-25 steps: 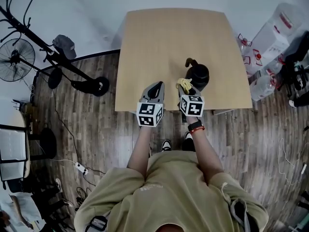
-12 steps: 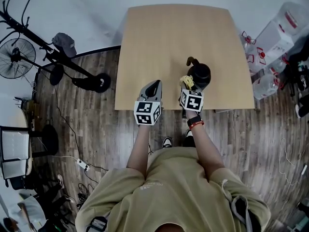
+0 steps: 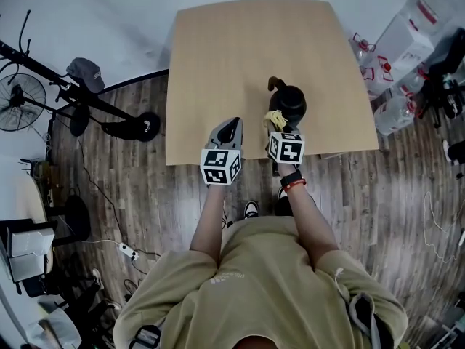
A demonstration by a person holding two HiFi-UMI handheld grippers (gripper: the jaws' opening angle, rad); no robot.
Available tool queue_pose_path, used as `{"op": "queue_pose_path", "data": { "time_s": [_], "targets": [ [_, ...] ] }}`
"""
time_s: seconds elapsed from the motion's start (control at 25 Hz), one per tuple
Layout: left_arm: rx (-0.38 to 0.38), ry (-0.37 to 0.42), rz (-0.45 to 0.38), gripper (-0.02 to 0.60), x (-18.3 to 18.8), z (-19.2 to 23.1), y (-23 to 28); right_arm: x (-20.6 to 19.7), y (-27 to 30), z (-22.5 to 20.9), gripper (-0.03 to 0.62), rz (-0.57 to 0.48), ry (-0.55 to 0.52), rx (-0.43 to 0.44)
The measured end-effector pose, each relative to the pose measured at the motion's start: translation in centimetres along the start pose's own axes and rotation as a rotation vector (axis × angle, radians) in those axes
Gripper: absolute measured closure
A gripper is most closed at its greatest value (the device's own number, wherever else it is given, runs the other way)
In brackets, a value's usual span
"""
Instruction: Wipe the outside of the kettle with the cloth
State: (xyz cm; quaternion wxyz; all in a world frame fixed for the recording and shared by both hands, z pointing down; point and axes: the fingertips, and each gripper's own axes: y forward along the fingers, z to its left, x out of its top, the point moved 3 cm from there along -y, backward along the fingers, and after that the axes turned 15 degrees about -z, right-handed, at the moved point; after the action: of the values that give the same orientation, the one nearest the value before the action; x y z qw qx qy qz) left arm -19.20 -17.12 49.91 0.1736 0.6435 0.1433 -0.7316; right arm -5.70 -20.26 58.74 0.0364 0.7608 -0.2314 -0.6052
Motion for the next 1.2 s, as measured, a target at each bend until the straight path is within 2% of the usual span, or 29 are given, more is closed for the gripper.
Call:
{"op": "queue_pose_path", "data": {
  "time_s": [0.68, 1.2],
  "targets": [
    [-0.083, -0.002, 0.03, 0.557, -1.8, -6.6, 2.9, 0.3, -3.8, -5.4, 0.464, -0.027, -0.002, -0.023],
    [-0.08, 0.013, 0.053, 0.557, -2.7, -8.9, 4.8, 1.0, -4.7, -10.4, 0.471, -0.033, -0.001, -0.069]
  ]
}}
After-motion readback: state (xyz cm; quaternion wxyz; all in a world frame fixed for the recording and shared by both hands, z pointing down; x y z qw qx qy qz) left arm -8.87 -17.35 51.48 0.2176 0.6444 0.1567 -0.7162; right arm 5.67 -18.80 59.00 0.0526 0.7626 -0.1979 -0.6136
